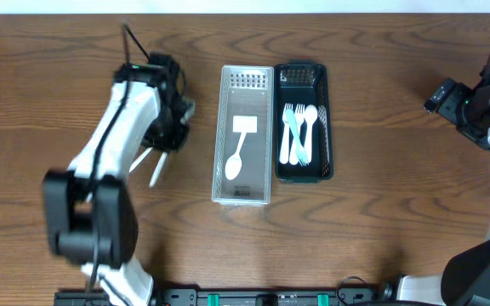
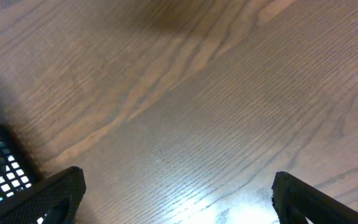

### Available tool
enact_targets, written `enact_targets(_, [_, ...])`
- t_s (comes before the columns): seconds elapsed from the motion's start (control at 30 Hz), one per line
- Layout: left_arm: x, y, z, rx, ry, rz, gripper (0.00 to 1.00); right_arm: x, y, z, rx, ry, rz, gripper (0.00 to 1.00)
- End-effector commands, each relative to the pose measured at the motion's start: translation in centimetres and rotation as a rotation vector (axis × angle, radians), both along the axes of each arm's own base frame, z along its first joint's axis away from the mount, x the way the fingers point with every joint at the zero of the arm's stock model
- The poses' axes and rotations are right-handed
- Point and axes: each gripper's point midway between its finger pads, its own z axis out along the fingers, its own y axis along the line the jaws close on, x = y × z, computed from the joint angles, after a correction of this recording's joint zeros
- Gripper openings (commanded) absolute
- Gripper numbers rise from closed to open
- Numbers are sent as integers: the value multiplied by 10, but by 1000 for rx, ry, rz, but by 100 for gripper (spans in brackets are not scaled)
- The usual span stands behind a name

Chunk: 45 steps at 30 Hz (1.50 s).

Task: Pack container
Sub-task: 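Grasp the next white spoon with the left gripper, then place the white spoon into the clear tray, then grasp the third white spoon with the left gripper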

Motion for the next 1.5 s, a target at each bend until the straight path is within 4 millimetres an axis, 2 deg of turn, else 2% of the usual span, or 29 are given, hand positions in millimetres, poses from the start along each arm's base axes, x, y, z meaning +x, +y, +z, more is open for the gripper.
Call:
enact_targets(0.0, [4, -58, 58, -254, -147, 91, 6, -2, -2, -3, 8, 6, -17, 99])
enact_targets(0.07, [7, -86, 75, -342, -205, 81, 6, -2, -2, -3, 8, 7, -17, 99])
enact_targets(0.13, [9, -107, 81, -372, -241, 65, 6, -2, -2, -3, 9, 10, -17, 99])
enact_targets(0.27, [13, -139, 67, -378, -258, 49, 6, -3, -1, -4, 10, 14, -17, 99])
enact_targets(0.43, [19, -156, 24, -324, -189, 109, 7, -6, -1, -5, 13, 24, -17, 99])
enact_targets(0.5, [20, -157, 11, -312, -159, 137, 14, -6, -1, -5, 14, 25, -18, 99])
enact_targets(0.53, [20, -158, 7, -310, -151, 141, 23, -6, 0, -5, 14, 27, -17, 99])
enact_targets(0.6, [22, -155, 10, -312, -155, 147, 29, -7, 0, -5, 14, 28, -17, 99])
enact_targets(0.63, [25, -153, 17, -317, -166, 151, 33, -7, 0, -5, 15, 29, -17, 99])
enact_targets(0.77, [37, -131, 67, -339, -254, 140, 55, -8, 0, -6, 16, 34, -17, 99])
enact_targets(0.87, [44, -96, 100, -311, -338, 126, 57, -8, 0, -6, 17, 35, -17, 99])
enact_targets(0.93, [48, -61, 107, -233, -381, 138, 59, -8, 0, -6, 17, 36, -17, 99])
enact_targets(1.03, [47, -14, 95, -112, -354, 103, 63, -8, 0, -6, 17, 35, -17, 99])
enact_targets(1.17, [42, 26, 54, -42, -243, -20, 66, -8, 0, -6, 17, 35, -17, 99])
enact_targets(1.33, [32, 46, 8, -24, -106, -87, 62, -8, 0, -6, 17, 35, -17, 99])
enact_targets(1.47, [29, 54, -17, -13, -31, -129, 54, -8, 0, -6, 16, 35, -17, 99])
